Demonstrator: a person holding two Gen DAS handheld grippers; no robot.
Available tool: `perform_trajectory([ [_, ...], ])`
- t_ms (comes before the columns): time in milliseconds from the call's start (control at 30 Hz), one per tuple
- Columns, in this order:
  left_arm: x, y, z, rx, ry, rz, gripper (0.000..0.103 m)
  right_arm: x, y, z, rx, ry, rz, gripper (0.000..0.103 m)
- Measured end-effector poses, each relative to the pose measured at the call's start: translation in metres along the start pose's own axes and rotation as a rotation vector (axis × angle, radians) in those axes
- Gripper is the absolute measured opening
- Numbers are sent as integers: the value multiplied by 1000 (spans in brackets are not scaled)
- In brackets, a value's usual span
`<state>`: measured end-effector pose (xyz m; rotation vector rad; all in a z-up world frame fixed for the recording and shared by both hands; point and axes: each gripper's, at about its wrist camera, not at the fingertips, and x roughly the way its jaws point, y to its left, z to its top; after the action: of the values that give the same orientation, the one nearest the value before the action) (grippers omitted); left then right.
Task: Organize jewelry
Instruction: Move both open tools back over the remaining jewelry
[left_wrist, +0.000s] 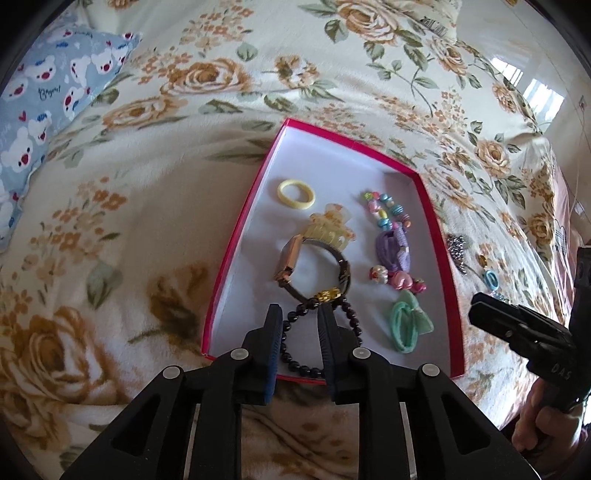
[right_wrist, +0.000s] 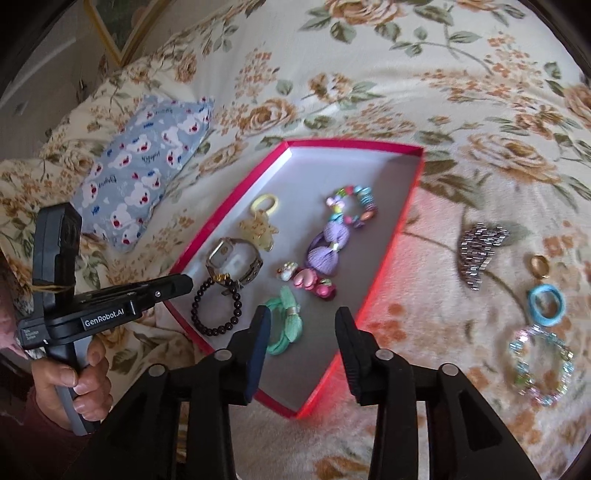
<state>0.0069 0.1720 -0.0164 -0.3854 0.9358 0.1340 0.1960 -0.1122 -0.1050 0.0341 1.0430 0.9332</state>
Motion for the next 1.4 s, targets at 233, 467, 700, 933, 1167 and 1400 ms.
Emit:
perform_trajectory([
  [233, -17, -21, -4, 40, -23, -25, 42, -37, -32, -8, 72, -60, -60, 40],
  [467, -15, -38, -4, 72, -5, -55, 44, -68, -66, -24, 147, -95, -121, 41],
  [700, -9, -61, 0, 111, 15, -90, 47, -90, -96, -37, 210, -120, -181, 43],
  [933, 3, -89, 5, 168, 29, -117, 47, -102, -118, -47, 249, -134, -218, 43],
  [1167, 18, -114, 11, 210, 41, -131, 47, -100, -130, -44, 256, -130, -226, 43],
  [1400, 45, -141, 24, 265, 62, -130, 47, -87, -138, -31, 243, -114, -221, 43],
])
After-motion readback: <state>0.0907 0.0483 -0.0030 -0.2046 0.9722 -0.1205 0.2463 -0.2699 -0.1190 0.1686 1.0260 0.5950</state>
